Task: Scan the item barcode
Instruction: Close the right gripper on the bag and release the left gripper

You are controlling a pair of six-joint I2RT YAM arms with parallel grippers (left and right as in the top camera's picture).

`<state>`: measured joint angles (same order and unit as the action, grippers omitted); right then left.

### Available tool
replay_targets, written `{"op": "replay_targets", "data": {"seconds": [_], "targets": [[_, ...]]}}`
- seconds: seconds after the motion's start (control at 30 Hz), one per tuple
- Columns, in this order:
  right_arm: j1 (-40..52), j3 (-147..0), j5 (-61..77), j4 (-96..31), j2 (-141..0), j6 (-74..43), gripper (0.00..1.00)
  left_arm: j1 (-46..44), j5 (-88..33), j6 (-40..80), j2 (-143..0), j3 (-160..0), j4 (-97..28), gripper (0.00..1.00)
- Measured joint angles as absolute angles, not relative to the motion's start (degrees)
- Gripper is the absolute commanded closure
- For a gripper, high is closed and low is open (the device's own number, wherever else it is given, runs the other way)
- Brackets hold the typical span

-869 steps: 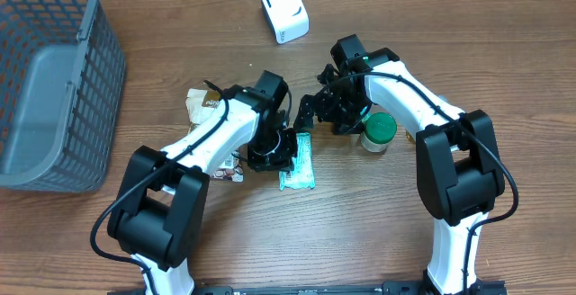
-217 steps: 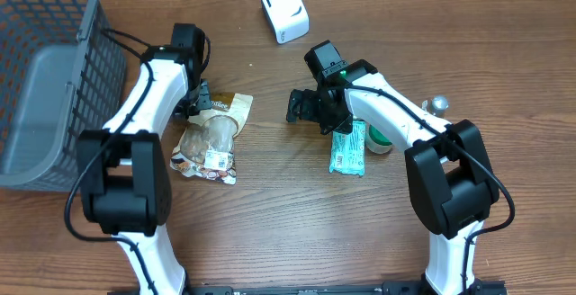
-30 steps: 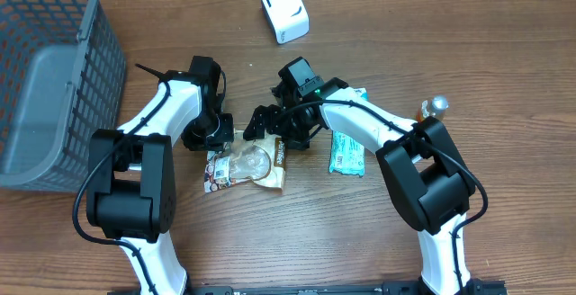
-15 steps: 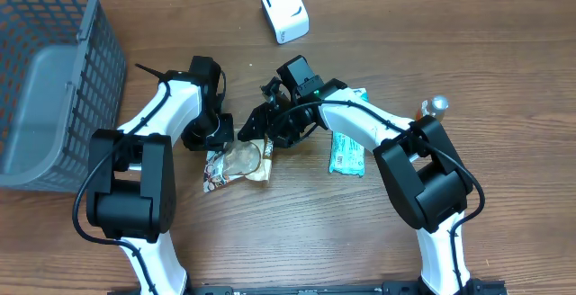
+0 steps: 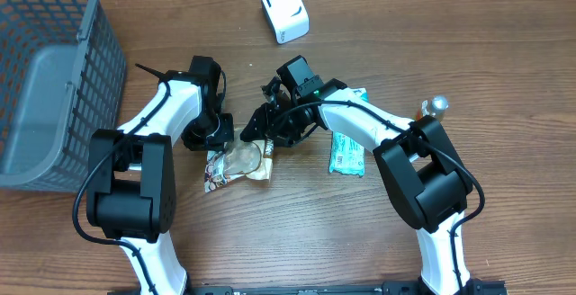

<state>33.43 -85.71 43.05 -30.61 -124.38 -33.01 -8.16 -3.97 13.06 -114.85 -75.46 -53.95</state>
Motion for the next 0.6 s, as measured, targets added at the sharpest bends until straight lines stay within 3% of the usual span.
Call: {"op": "replay_targets", "data": {"seconds": [0.2, 0.37, 0.6], "targets": [[33.4, -85.7, 42.3, -31.6, -124.4, -32.9, 0.6, -8.2, -4.0, 13.1, -114.8, -75.5, -54.0, 0.94], [33.4, -85.7, 40.1, -33.9, -124.4, -31.9, 0.74, -8.2, -4.3, 13.1, -114.8, -75.5, -53.8, 0.94], [33.5, -85.7, 39.6, -34.5, -124.4, -29.2, 0.74, -8.1, -4.3, 13.1, -114.8, -76.0, -55.6, 0.9]]}}
